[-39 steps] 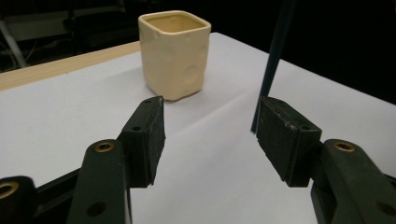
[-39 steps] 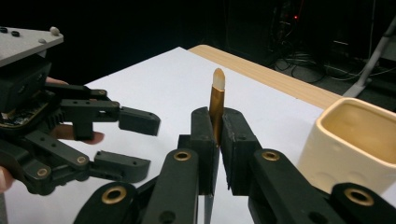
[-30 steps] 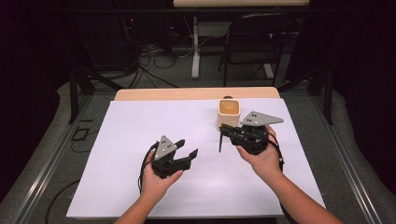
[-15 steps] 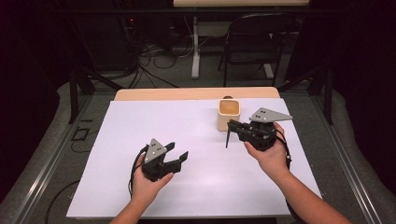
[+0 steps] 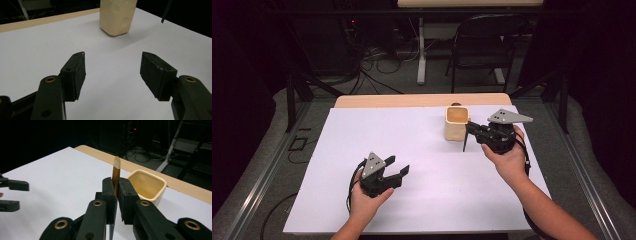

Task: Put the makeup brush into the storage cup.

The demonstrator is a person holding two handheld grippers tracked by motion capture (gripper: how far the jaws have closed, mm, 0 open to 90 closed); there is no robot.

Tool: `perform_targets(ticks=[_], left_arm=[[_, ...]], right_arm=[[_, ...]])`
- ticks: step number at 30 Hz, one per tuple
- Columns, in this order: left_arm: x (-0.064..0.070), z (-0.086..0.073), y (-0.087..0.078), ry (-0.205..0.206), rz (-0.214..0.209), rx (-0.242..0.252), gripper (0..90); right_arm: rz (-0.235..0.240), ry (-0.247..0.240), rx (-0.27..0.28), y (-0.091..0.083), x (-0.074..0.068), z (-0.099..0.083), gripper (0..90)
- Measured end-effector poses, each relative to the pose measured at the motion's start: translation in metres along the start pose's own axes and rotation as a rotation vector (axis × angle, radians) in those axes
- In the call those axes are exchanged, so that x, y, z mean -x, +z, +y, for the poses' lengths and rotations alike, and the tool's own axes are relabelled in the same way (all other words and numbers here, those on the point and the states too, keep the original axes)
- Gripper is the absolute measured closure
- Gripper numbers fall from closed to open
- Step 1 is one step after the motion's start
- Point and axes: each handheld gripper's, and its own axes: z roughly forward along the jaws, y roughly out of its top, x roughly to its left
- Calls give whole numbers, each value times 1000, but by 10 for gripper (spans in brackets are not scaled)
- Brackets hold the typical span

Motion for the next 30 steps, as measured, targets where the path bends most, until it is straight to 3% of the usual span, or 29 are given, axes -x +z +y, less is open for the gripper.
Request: perform_targets(ticks=[15,30], left_arm=[[-4,-2,-2,-11,9,10,374],[-4,-5,0,-10,4,-3,372]], right_arm=[[-51,10,-6,1,20,5,838],[-93,-8,-5,10,29,43,838]])
